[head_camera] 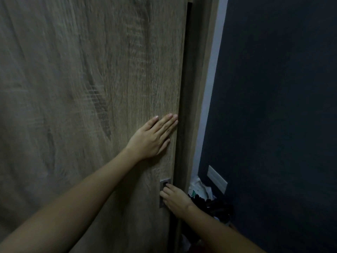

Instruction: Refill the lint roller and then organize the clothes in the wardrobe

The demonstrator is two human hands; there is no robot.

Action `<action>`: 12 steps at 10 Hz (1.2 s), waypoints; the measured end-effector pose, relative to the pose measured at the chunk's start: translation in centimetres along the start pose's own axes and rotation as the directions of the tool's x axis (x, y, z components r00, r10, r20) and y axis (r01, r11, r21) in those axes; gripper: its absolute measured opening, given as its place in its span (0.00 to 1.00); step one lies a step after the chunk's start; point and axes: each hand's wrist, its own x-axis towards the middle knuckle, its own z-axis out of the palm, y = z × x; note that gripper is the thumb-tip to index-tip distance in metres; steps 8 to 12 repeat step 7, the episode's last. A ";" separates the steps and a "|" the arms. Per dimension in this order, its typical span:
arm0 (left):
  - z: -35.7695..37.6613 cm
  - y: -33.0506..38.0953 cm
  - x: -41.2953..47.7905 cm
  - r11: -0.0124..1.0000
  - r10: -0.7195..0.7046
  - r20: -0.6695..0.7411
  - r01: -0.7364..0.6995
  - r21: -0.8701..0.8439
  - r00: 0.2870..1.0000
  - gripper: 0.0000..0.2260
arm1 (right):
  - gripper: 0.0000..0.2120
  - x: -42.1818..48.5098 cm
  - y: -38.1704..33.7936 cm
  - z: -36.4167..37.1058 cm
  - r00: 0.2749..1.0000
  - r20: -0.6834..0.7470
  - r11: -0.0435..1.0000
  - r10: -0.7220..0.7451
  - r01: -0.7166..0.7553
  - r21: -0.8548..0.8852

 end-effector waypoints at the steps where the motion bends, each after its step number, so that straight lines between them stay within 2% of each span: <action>1: 0.6 1.3 1.6 0.998 -0.008 -0.015 0.009 0.061 1.000 0.27 | 0.21 -1.3 1.0 2.3 1.000 -0.017 1.000 -0.017 0.017 -0.024; 3: 1.2 3.4 3.7 0.996 -0.038 -0.022 0.040 0.080 0.999 0.26 | 0.22 -2.5 2.1 5.2 0.996 -0.084 0.999 0.016 -0.012 0.046; 5: 0.8 3.3 3.6 0.990 -0.049 0.033 0.044 0.132 0.998 0.26 | 0.23 -2.0 1.8 6.1 0.993 -0.111 0.990 0.025 -0.009 0.140; 6: 0.7 3.4 3.7 0.991 -0.077 0.040 0.072 0.112 0.996 0.26 | 0.23 -3.1 1.9 6.6 0.986 -0.157 0.957 0.054 -0.006 0.291; 7: -1.3 5.1 4.5 0.963 -0.241 -0.010 0.238 -0.129 0.971 0.28 | 0.23 -7.2 3.5 6.8 0.980 -0.175 0.755 0.091 0.047 0.654; 12: -1.3 5.1 4.5 0.963 -0.241 -0.010 0.238 -0.129 0.971 0.28 | 0.23 -7.2 3.5 6.8 0.980 -0.175 0.755 0.091 0.047 0.654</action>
